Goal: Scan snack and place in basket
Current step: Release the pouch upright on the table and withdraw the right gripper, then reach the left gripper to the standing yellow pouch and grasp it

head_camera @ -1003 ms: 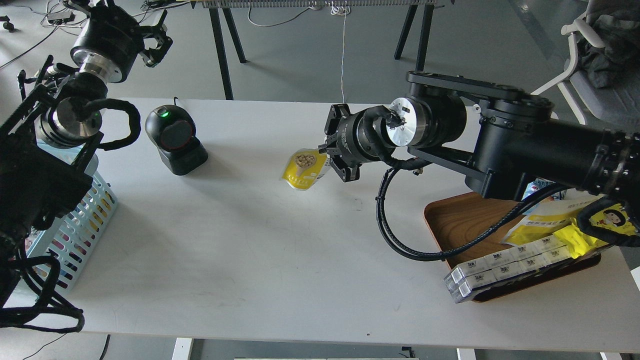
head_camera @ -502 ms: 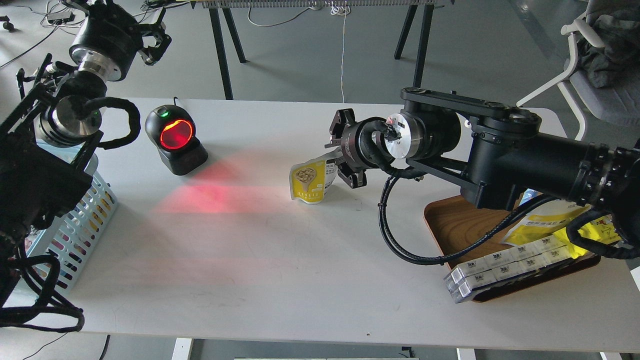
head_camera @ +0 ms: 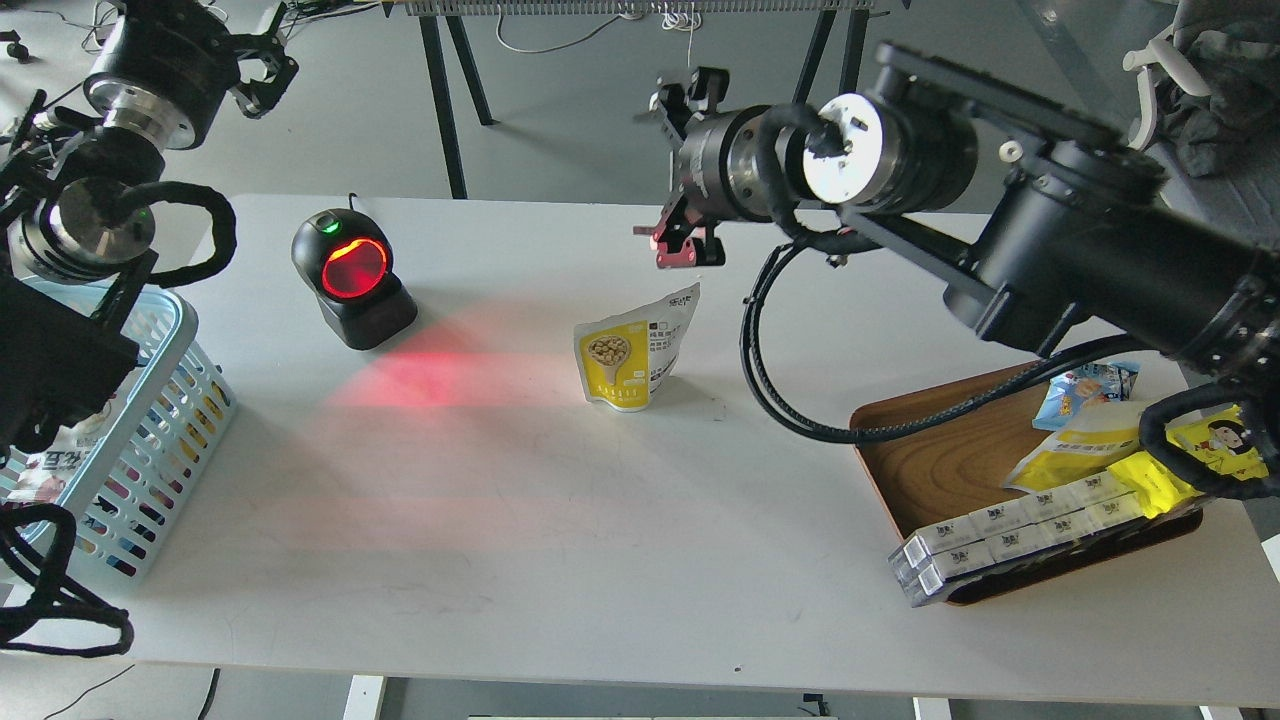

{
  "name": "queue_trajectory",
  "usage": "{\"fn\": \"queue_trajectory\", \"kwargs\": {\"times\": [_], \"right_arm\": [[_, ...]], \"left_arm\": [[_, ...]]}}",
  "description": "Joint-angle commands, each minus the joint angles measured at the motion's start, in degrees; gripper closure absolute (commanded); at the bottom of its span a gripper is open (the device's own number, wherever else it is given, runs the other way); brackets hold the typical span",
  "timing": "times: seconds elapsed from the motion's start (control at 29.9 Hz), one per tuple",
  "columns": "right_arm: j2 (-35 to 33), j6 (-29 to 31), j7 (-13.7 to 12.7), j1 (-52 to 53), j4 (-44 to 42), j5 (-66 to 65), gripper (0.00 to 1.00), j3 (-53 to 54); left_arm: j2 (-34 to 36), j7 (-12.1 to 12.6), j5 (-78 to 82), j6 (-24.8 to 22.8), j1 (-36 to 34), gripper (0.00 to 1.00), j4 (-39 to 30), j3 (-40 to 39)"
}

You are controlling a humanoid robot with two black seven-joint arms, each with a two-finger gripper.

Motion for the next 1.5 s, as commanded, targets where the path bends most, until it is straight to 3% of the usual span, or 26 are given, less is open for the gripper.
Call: {"fn": "queue_trajectory", "kwargs": {"times": [0.0, 0.07, 0.23, 0.43, 0.6, 0.7, 0.84, 1.04, 1.27, 1.47], "right_arm": [[-6.9, 0.0, 0.0, 0.5, 1.1, 0.1, 0.01, 2.2], [-12.2, 2.5, 0.2, 0.7, 1.5, 0.1, 0.02, 2.4], [-20.3, 16.3, 1.6, -2.7, -1.3, 0.1, 0.01, 5.7], [-21.4, 33.6, 4.7, -11.5, -14.0, 0.1, 0.01, 14.6], [-21.1, 49.1, 12.1, -21.2, -21.4, 0.4, 0.01, 23.3], [-21.1, 55.4, 15.2, -26.1, -22.5, 0.5, 0.01, 27.4], [-21.1, 56.0, 16.5, -30.6, -23.0, 0.8, 0.01, 30.0], [-20.7, 56.0, 16.6, -33.4, -24.0, 0.7, 0.01, 30.4], [-20.6, 56.0, 16.6, -33.8, -24.3, 0.5, 0.01, 30.2], [-20.5, 56.0, 16.6, -34.1, -24.2, 0.5, 0.01, 29.9]], "left_arm": [[2.5, -0.3, 0.0, 0.3, -1.3, 0.00, -0.9, 0.0], [4.5, -0.3, 0.4, 0.4, -2.1, 0.00, -1.8, 0.0], [10.5, 0.2, 5.1, 2.4, -4.0, 0.00, -7.7, 1.4], [20.5, -0.3, 8.3, 3.8, -7.8, 0.00, -16.7, 11.2], [34.4, -0.8, 10.5, 3.7, -8.4, 0.00, -28.9, 19.5], [41.7, -0.9, 16.1, 3.3, -7.7, 0.00, -38.4, 21.5], [48.5, -0.9, 30.6, 3.4, -7.6, 0.00, -49.4, 26.1], [49.0, -1.0, 56.0, 4.9, -7.5, 0.00, -57.5, 30.6], [38.7, -1.8, 83.7, 10.5, -7.2, 0.00, -58.2, 33.8], [25.7, -1.4, 109.0, 10.7, -3.9, 0.00, -57.5, 34.2]]}}
